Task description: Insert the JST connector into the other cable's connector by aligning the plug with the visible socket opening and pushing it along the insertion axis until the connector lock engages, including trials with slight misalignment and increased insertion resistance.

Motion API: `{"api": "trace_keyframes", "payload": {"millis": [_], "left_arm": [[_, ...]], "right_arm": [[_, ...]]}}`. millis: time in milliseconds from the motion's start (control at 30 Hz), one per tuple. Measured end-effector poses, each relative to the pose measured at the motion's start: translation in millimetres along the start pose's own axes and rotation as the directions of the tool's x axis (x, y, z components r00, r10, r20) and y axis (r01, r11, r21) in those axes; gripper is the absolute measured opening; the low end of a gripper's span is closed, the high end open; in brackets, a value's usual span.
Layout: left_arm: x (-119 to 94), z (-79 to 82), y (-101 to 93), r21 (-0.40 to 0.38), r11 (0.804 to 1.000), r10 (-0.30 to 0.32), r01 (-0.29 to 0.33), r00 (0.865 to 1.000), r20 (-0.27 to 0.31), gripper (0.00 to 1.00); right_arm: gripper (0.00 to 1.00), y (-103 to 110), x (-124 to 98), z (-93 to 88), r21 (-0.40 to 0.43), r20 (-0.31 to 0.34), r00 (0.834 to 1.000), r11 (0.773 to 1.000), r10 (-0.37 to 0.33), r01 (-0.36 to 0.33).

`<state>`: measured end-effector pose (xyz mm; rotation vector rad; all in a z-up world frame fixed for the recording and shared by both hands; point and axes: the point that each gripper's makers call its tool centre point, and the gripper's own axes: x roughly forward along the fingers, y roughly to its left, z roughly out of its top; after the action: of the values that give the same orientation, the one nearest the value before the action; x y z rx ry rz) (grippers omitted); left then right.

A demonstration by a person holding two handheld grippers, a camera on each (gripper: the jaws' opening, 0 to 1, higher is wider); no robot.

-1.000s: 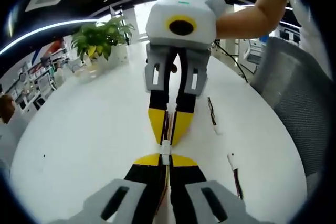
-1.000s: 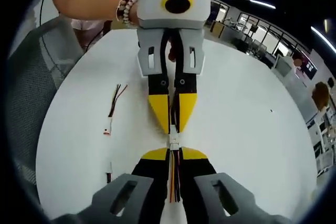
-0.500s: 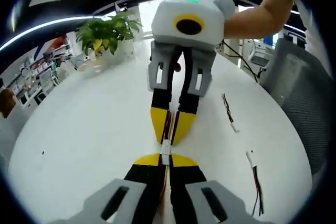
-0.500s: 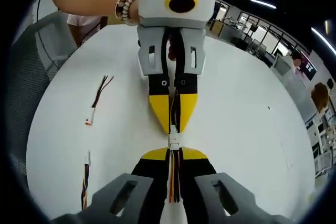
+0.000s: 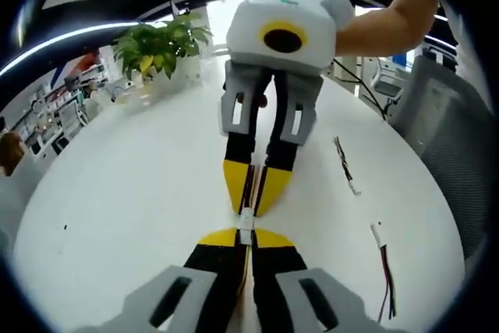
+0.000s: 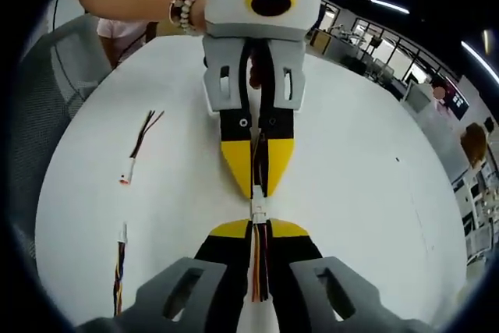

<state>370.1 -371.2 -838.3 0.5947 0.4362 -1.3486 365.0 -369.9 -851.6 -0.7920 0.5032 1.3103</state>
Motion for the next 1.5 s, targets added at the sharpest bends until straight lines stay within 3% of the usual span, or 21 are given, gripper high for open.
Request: {"api": "trace_keyframes", "payload": {"millis": [533, 767, 1133, 1500], "left_arm": [[0, -3.2, 1.7, -0.011, 1.000, 0.016, -0.016, 1.000, -0.019, 0.03], [-14, 5.7, 4.2, -0.019, 0.999, 0.042, -0.042, 0.999, 0.003, 0.08], [-35, 8.6, -15.7, -0.035, 0.998, 0.057, -0.056, 0.998, 0.008, 0.12], [-46, 13.9, -33.6, -0.066, 0.995, 0.075, -0.073, 0.997, 0.017, 0.12]], "right_arm": [[0.06, -3, 0, -0.1, 0.013, 0.000, 1.000, 1.000, -0.019, 0.019], [0.11, -5, -10, -0.2, 0.035, -0.005, 0.999, 0.998, -0.042, 0.042], [0.11, 6, -38, 10.1, 0.076, 0.038, 0.996, 0.994, -0.077, 0.074], [0.11, 22, -51, 11.3, 0.100, 0.038, 0.995, 0.991, -0.098, 0.093]]}}
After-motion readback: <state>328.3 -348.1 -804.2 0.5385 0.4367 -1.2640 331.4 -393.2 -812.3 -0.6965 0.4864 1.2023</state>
